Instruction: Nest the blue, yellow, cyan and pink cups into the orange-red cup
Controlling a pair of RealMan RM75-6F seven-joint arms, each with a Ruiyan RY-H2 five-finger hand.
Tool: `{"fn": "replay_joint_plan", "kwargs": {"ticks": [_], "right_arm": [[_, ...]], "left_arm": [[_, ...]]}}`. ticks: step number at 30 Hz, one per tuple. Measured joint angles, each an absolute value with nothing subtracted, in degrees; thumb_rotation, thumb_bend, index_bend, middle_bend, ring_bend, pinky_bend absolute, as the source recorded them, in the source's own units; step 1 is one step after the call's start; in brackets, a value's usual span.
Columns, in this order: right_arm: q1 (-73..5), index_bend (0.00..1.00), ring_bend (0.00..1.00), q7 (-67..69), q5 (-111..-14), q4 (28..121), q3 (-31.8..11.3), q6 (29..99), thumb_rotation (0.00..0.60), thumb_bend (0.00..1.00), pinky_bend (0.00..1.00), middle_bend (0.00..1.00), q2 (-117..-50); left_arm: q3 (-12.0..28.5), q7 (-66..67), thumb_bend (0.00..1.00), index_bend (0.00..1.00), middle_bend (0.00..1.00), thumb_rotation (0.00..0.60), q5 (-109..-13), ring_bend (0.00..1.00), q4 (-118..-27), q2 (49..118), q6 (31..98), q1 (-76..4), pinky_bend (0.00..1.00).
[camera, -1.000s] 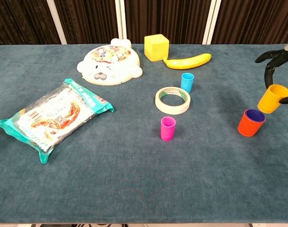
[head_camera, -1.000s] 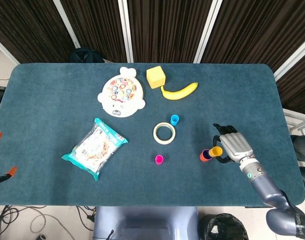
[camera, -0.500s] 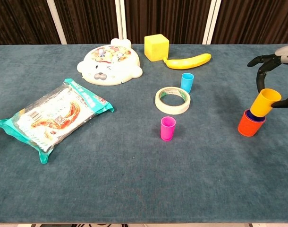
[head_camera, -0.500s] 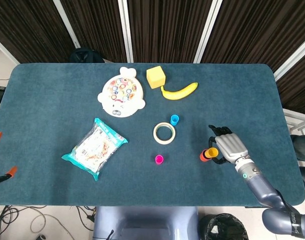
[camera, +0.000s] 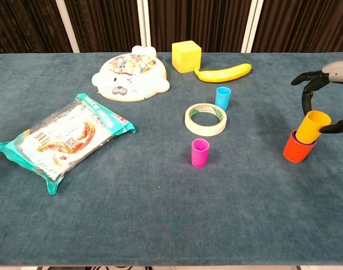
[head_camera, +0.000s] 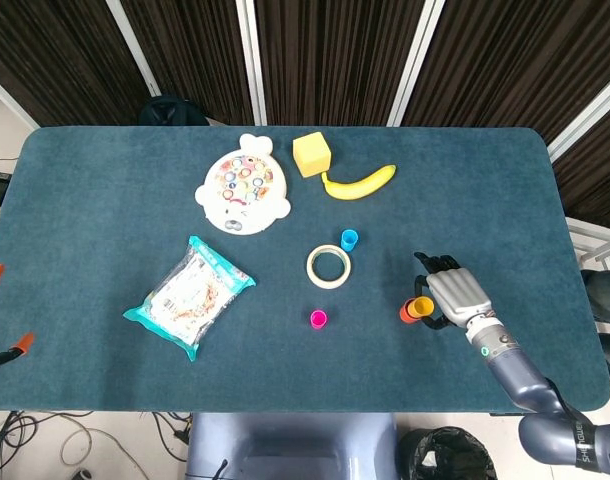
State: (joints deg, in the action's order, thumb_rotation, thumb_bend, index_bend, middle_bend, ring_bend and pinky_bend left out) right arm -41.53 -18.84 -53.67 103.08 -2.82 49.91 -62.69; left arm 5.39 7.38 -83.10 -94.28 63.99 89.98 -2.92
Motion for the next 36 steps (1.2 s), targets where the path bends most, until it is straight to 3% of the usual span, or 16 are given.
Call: {"fn": "replay_joint_plan", "kwargs": {"ticks": [3,6,12,14,22,28,36], "right_arm": [[-41.60,0.52,0.11,-19.17,-53.39,102.85,-2.76,49.83,0.600,0.39,0.10,0.03,-62.96],[-41.67,0.44,0.11,-19.51,-53.09,102.69,-2.64,49.66,0.600,0.39,0.10,0.03,-63.14],[-41.87,0.09,0.11,-19.90,-52.51,102.77,-2.48,49.17,0.600,0.39,0.10,0.03,-63.15],[-41.89,0.02,0.11,-19.80,-52.49,102.88,-2.56,49.11,0.600,0.39,0.10,0.03,-63.07],[-42.27,0.00,0.11,-19.83,-52.57,104.02,-3.37,49.40,0.600,0.39,0.10,0.03,-62.42],[-43.42,0.00,0.11,-18.78,-52.43,104.59,-6.61,50.53,0.600,0.39,0.10,0.03,-62.20],[-49.99,0.00,0.11,-22.08,-44.53,98.95,-9.28,47.43,0.600,0.39,0.10,0.03,-66.59]], "left_arm": [[5.37,7.44,0.13,0.06,0.02,0.600,-83.14,0.00,-94.30,63.99,89.96,-2.94,0.00],[5.35,7.48,0.13,0.06,0.02,0.600,-83.18,0.00,-94.32,64.00,90.00,-2.92,0.00],[5.38,7.52,0.13,0.06,0.02,0.600,-83.10,0.00,-94.31,64.01,89.99,-2.92,0.00],[5.39,7.47,0.13,0.06,0.02,0.600,-83.09,0.00,-94.31,63.99,90.00,-2.92,0.00],[5.45,7.22,0.13,0.06,0.02,0.600,-83.03,0.00,-94.33,63.89,90.08,-2.87,0.00],[5.48,7.20,0.13,0.06,0.02,0.600,-82.95,0.00,-94.34,63.91,90.06,-2.86,0.00],[5.46,7.48,0.13,0.06,0.02,0.600,-82.96,0.00,-94.25,64.06,90.02,-2.91,0.00]]}}
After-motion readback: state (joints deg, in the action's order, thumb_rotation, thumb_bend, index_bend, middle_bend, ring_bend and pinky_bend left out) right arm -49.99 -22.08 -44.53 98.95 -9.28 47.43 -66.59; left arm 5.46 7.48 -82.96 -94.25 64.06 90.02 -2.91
